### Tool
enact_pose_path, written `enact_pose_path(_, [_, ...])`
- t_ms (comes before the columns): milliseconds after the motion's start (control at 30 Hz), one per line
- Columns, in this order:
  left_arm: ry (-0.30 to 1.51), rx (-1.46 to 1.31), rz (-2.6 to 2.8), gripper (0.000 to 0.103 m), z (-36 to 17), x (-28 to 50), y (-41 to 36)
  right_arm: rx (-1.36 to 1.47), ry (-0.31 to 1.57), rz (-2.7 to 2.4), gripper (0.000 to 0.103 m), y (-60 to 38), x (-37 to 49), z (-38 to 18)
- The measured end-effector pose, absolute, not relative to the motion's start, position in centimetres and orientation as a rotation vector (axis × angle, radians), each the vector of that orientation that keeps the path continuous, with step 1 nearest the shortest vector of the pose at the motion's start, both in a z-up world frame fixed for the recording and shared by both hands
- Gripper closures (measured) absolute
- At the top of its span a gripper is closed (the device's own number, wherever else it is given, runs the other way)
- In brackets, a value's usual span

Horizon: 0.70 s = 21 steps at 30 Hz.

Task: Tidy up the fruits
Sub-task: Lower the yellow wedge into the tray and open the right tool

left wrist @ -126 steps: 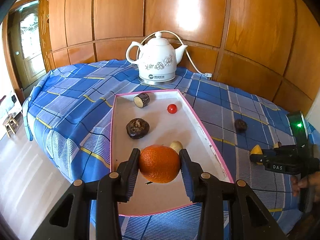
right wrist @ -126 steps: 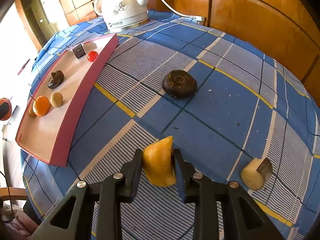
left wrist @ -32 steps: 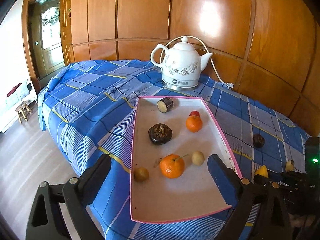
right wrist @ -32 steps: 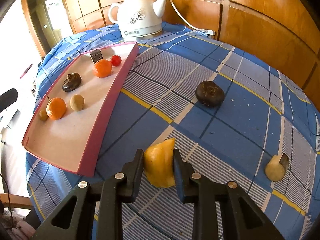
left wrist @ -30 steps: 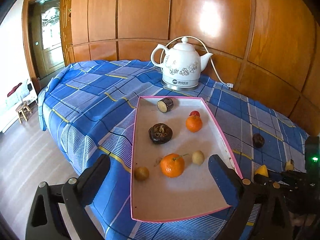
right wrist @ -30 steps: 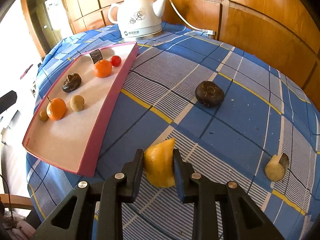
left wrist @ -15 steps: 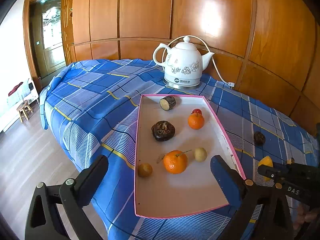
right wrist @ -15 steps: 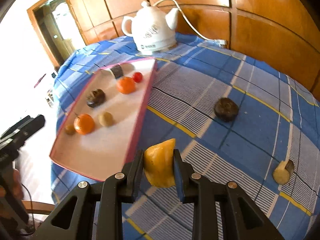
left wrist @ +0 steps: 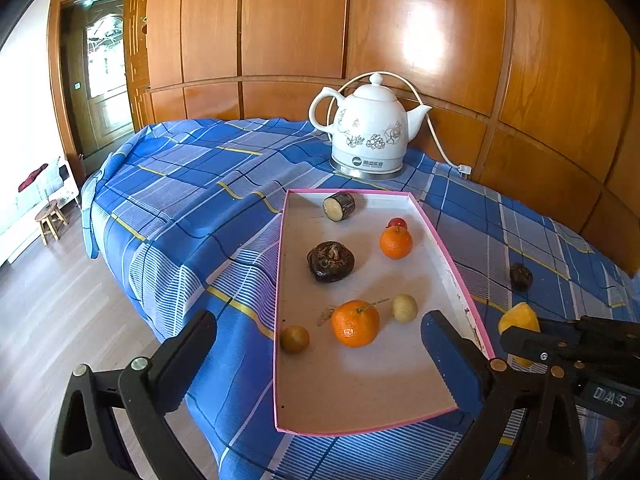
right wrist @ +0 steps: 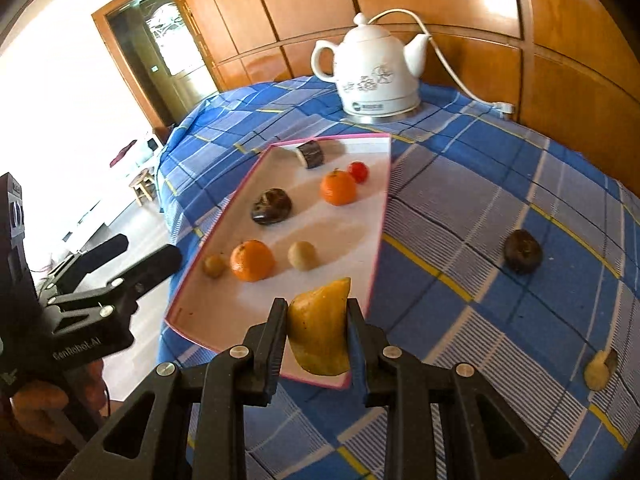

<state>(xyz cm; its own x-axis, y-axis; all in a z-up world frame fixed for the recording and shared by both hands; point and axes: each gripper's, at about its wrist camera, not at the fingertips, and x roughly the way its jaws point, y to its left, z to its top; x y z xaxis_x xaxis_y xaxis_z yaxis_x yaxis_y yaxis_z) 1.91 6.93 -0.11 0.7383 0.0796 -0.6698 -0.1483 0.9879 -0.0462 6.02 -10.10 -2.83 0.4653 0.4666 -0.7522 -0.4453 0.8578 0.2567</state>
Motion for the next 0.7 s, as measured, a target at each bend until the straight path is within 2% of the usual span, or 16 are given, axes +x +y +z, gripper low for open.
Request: enact_pose_path(700, [0.754, -0.113, 0.130, 0.000, -0.9, 2.3, 7.5, 0.059, 0.994, 0.586, 0.075, -7.1, 9.5, -3.4])
